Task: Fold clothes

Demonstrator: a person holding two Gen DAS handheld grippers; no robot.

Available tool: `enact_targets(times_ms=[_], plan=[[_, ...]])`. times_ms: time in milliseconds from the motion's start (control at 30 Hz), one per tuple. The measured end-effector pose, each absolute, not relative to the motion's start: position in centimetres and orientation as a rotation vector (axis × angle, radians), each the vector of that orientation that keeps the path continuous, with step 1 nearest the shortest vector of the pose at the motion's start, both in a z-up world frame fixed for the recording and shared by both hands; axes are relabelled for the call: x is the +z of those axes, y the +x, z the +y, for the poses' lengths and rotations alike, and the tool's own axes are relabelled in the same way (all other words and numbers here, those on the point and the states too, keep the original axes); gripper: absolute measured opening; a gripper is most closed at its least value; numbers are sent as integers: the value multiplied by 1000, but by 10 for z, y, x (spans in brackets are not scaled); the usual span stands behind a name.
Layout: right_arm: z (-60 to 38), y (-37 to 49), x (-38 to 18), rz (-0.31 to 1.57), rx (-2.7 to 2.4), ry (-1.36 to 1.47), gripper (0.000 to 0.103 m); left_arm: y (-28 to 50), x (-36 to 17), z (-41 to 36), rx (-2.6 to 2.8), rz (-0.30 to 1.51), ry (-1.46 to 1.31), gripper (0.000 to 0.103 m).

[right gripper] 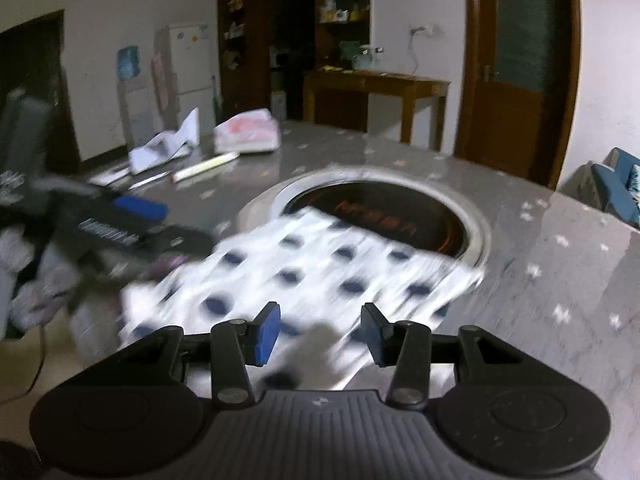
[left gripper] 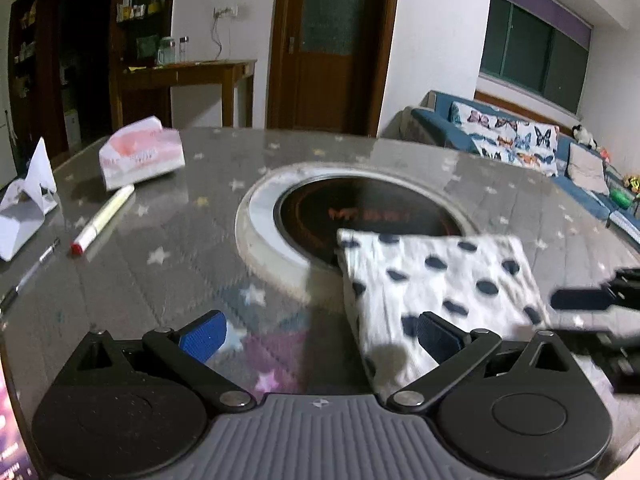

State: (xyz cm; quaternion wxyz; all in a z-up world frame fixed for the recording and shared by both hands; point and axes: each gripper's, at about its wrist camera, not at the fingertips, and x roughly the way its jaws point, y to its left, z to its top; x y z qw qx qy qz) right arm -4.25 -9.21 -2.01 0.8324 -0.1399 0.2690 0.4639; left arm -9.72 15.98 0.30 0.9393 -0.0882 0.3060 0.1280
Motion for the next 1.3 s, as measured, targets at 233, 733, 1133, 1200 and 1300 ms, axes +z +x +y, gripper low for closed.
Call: enact_targets(times_ms=[233, 733, 1133, 1200, 1300], plan=[[-66, 21, -29, 609, 923, -266, 45, -76, -2, 160, 266, 654, -156, 103], [-73, 9, -36, 610, 970, -297, 46, -87, -13, 165, 290, 693, -160, 103], [-89, -82, -44, 569, 1154, -430, 51, -109, -20, 148, 294, 714, -125, 103], [-92, -84, -41, 563, 1156, -423, 51, -113, -21, 148, 299, 717, -126, 103], [-92, -80, -35, 559, 1150, -393, 52, -118, -17, 148, 309, 705, -133, 103]])
